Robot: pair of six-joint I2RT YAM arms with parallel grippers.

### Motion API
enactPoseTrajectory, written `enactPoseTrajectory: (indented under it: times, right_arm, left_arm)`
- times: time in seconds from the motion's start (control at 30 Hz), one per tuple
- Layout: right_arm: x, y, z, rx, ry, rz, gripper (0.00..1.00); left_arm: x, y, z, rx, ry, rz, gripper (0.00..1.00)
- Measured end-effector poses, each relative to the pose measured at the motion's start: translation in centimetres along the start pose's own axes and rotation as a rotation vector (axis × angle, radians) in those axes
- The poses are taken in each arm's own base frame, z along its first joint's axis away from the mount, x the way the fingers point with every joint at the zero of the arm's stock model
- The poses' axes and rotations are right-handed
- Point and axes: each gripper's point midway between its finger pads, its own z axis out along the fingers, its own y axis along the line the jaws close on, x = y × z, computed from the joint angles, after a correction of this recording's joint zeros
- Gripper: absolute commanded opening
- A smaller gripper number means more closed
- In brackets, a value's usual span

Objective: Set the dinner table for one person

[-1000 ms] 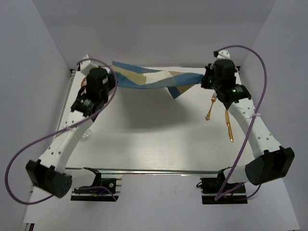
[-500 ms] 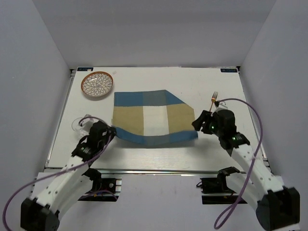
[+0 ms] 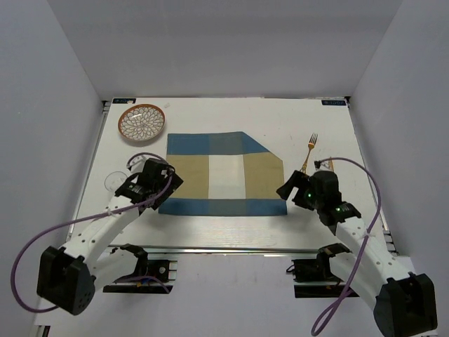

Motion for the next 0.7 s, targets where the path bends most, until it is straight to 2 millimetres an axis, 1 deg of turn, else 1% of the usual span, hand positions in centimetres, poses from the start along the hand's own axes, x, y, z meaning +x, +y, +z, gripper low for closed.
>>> enactPoseTrajectory:
  times: [0.03,0.1,0.17,0.23,0.3,0.37,0.4,0.43,0.5,0.53,0.57,0.6,0.67,0.7]
  right_arm:
    - [1.2,-0.7,0.0,0.012,0.011,0.028,0.89]
    - [3.3,-1.8,-0.2,0.018,0.024,0.084,0.87]
    - [5.3,-2.7,-0.5,0.013,0.029,0.137,0.86]
    - [6.9,-3.4,-0.5,0.009,0.031,0.183,0.84]
    - [7.0,-3.2,-0.5,-0.022,0.003,0.224,0.82]
    - [7.0,-3.0,-0.3,-0.036,-0.008,0.255,0.74]
    - [7.0,-3.0,-0.1,-0.039,-0.008,0.267,0.68]
    - [7.1,-2.9,0.1,-0.041,-0.006,0.279,0.57]
    - [7.6,-3.2,0.6,-0.025,0.018,0.307,0.44]
    - [7.7,-3.2,0.9,-0.022,0.029,0.320,0.34]
    - [7.9,-3.2,1.1,-0.017,0.037,0.330,0.30]
    - [8.0,-3.2,1.3,-0.018,0.042,0.342,0.20]
    - [8.2,-3.2,1.4,-0.015,0.046,0.349,0.03]
    - [8.4,-3.4,1.4,-0.009,0.048,0.354,0.00]
  left_arm:
    - [0.9,0.9,0.5,-0.040,0.035,0.010,0.98]
    - [2.2,2.5,0.6,-0.091,0.077,0.005,0.98]
    - [3.1,3.9,0.1,-0.109,0.097,-0.016,0.98]
    - [3.5,4.9,-0.6,-0.101,0.097,-0.043,0.98]
    - [3.7,5.6,-1.4,-0.079,0.084,-0.072,0.98]
    - [3.7,5.9,-1.8,-0.071,0.075,-0.093,0.98]
    - [3.7,6.0,-1.9,-0.070,0.074,-0.099,0.98]
    - [3.8,6.1,-1.9,-0.073,0.076,-0.103,0.98]
    - [4.2,6.6,-1.5,-0.097,0.087,-0.102,0.98]
    - [4.4,6.8,-1.3,-0.109,0.093,-0.100,0.98]
    - [4.7,7.2,-1.1,-0.127,0.101,-0.096,0.98]
    - [4.9,7.6,-0.9,-0.140,0.107,-0.094,0.98]
    - [5.4,8.3,-0.7,-0.165,0.118,-0.088,0.98]
    - [5.5,8.6,-0.6,-0.171,0.120,-0.087,0.98]
